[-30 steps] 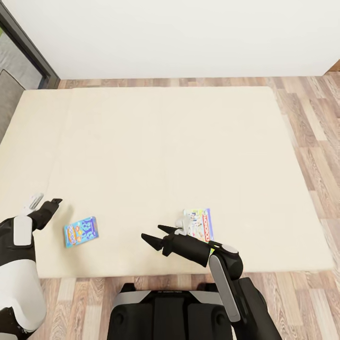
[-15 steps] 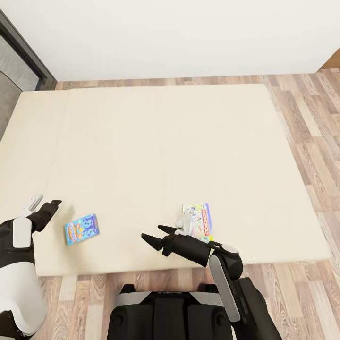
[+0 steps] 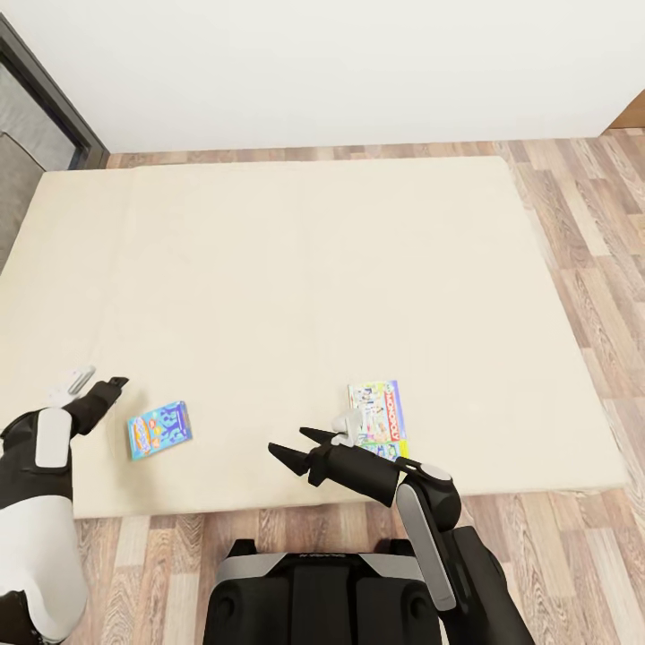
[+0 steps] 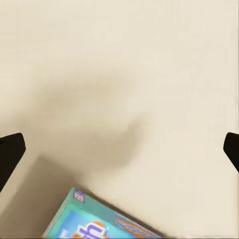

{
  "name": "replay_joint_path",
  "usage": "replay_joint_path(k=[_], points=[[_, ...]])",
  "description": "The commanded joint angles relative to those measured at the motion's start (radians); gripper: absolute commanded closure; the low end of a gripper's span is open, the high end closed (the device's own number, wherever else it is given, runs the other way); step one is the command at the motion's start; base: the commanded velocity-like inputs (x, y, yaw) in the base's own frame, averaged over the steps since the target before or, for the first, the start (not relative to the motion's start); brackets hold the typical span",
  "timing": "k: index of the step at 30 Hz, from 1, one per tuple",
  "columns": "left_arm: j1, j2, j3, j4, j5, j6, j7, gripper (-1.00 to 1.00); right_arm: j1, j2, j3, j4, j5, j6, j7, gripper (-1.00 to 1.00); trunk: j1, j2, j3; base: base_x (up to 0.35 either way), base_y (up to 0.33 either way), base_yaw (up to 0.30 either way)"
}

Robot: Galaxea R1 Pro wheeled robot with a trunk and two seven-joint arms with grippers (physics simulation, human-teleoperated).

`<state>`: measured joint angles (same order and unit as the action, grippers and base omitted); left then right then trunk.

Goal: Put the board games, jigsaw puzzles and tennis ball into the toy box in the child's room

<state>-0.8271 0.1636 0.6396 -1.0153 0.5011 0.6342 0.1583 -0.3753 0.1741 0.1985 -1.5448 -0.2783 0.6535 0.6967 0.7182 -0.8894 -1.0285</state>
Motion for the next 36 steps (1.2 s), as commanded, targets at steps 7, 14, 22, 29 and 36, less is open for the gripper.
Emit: replay_joint_path(k=[7, 14, 22, 29, 36], points=[[0.001, 0.004, -0.139, 0.007, 0.01, 0.016, 0.008, -1.0, 0.0, 0.0, 0.0, -0.001, -0.005, 0.007, 0.0, -1.0, 0.0, -0.001, -0.001, -0.001, 0.0, 0.0], [-0.002, 0.007, -0.252, 0.045, 0.01, 0.031, 0.009, -1.0, 0.0, 0.0, -0.001, -0.002, -0.005, 0.005, -0.001, -1.0, 0.0, -0.001, -0.001, 0.0, 0.0, 0.0], [-0.003, 0.023, -0.332, 0.115, -0.006, 0.045, 0.014, -1.0, 0.0, 0.0, -0.016, 0.005, -0.007, -0.01, -0.012, -1.0, 0.0, 0.0, 0.0, 0.0, 0.0, 0.0], [-0.002, 0.011, -0.321, 0.151, 0.006, 0.085, 0.004, -1.0, 0.0, 0.0, -0.019, 0.02, -0.004, -0.028, -0.042, -1.0, 0.0, 0.0, 0.0, 0.0, 0.0, 0.0], [0.0, 0.008, -0.318, 0.13, 0.006, 0.124, 0.005, -1.0, -0.001, 0.0, -0.018, 0.054, 0.0, -0.038, -0.081, -1.0, 0.0, 0.0, 0.0, 0.0, 0.0, 0.0]])
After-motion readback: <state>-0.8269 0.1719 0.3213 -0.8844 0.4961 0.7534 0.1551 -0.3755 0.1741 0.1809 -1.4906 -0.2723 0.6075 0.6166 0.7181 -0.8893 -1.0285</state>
